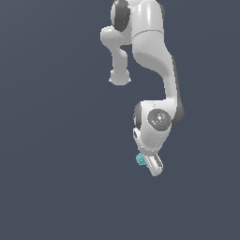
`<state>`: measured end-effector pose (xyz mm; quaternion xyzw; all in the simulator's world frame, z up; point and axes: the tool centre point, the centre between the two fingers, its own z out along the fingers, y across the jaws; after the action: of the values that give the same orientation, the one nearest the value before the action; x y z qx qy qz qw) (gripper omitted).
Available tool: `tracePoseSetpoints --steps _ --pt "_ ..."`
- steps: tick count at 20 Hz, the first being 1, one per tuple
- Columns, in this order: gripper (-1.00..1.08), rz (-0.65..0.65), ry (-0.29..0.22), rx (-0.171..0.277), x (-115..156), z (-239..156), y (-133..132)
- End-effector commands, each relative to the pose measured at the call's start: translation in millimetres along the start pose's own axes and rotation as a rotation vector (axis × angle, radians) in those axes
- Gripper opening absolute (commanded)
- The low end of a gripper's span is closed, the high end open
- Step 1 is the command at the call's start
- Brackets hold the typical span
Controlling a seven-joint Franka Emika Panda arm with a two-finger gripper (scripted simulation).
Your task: Pick up the object and move it to a goal position.
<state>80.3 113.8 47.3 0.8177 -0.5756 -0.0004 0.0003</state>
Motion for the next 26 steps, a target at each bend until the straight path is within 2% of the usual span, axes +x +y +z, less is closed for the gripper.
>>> tracePoseSetpoints --steps 1,11,26 --pt "-1.0 0.0 0.0 0.001 3 -7 3" --pt "-1.0 0.001 -0.002 0.001 23 -60 33" --pt "-1.0 0.002 -0.004 0.001 79 -205 111"
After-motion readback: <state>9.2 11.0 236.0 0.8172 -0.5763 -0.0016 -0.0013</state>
